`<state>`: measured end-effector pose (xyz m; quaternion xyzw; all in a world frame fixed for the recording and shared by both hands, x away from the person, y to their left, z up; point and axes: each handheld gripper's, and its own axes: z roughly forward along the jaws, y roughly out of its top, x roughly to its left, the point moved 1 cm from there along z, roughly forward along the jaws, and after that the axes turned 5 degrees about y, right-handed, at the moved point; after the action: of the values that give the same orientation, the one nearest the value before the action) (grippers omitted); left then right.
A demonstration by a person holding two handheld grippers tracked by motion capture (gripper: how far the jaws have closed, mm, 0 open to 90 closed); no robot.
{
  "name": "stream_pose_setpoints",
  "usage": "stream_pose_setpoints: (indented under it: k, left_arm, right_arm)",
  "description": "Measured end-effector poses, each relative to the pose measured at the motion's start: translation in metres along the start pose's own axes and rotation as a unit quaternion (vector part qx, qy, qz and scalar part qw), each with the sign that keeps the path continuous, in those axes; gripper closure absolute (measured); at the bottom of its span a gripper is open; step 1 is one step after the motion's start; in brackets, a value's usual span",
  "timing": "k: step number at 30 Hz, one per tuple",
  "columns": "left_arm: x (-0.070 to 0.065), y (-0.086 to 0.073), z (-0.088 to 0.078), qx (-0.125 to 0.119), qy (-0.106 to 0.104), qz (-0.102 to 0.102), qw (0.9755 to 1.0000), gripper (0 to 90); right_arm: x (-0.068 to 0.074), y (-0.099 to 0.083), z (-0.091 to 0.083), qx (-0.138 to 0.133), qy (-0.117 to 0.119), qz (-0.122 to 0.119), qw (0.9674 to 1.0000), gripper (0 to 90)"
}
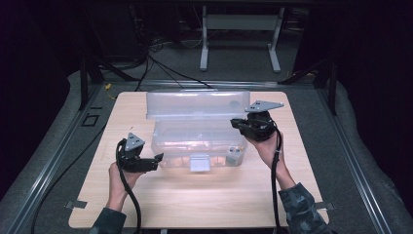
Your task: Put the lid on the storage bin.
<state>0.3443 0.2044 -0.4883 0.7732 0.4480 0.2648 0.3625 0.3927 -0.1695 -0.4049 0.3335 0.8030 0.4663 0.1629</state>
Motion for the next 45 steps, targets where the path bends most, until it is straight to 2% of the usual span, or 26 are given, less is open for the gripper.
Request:
stream_pose_setpoints:
  k: [6,10,19,21,24,26,34,45]
  left_arm:
    - [-0.002,-0.004,0.005,0.011,0.005,0.008,0.9999,15.4]
    - [-0.002,-0.006,0.008,0.015,0.007,0.005,0.9999,16.0]
    - [-0.004,-0.008,0.011,0.018,0.000,0.005,0.9998,17.9]
    - [-0.004,-0.008,0.012,0.018,-0.001,0.006,0.9998,17.9]
    - [-0.003,-0.009,0.013,0.016,-0.002,0.005,0.9999,18.8]
    - [-0.003,-0.010,0.014,0.012,-0.012,0.005,0.9998,19.9]
    - [-0.005,-0.011,0.017,0.011,-0.020,0.013,0.9997,26.0]
    - [-0.004,-0.013,0.018,0.015,-0.021,0.016,0.9995,28.2]
  right_arm:
    - [0.001,-0.009,-0.007,-0.001,0.001,0.004,1.0000,84.0]
    - [0.001,-0.013,-0.011,0.001,-0.003,0.005,1.0000,83.5]
    - [-0.004,-0.028,-0.013,0.005,0.002,0.021,0.9998,82.7]
    - [-0.003,-0.031,-0.014,0.003,-0.005,0.020,0.9998,82.6]
    - [-0.002,-0.033,-0.014,0.000,-0.003,0.017,0.9999,82.5]
    - [-0.001,-0.035,-0.015,0.003,-0.003,0.016,0.9999,82.4]
    - [-0.001,-0.044,-0.015,0.015,-0.005,0.018,0.9997,82.0]
    - [-0.001,-0.053,-0.018,0.020,-0.002,0.022,0.9996,81.6]
